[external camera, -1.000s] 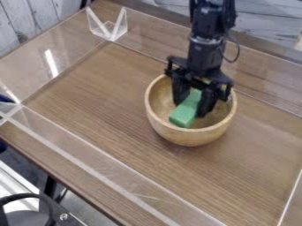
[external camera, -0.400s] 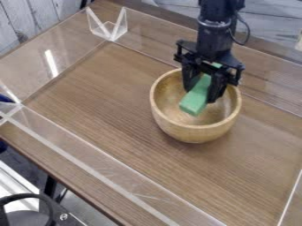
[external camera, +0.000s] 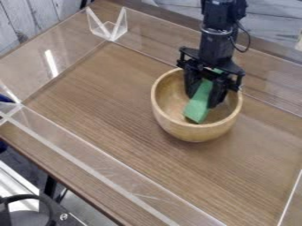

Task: Remove the green block from inside the brown bowl and put it on the table

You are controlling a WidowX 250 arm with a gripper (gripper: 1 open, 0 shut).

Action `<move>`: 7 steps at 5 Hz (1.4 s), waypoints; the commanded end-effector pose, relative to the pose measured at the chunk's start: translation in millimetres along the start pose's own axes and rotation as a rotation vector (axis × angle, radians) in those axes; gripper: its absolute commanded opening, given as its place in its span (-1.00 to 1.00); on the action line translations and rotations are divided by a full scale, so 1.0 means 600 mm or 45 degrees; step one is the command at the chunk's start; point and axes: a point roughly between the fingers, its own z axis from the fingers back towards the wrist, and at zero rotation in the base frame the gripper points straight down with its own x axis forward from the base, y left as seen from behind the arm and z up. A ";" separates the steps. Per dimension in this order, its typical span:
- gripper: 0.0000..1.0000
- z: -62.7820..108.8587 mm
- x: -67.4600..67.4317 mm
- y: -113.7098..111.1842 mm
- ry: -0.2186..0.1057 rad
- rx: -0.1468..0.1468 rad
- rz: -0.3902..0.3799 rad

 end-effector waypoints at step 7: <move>-1.00 0.025 0.016 0.030 -0.110 0.000 0.014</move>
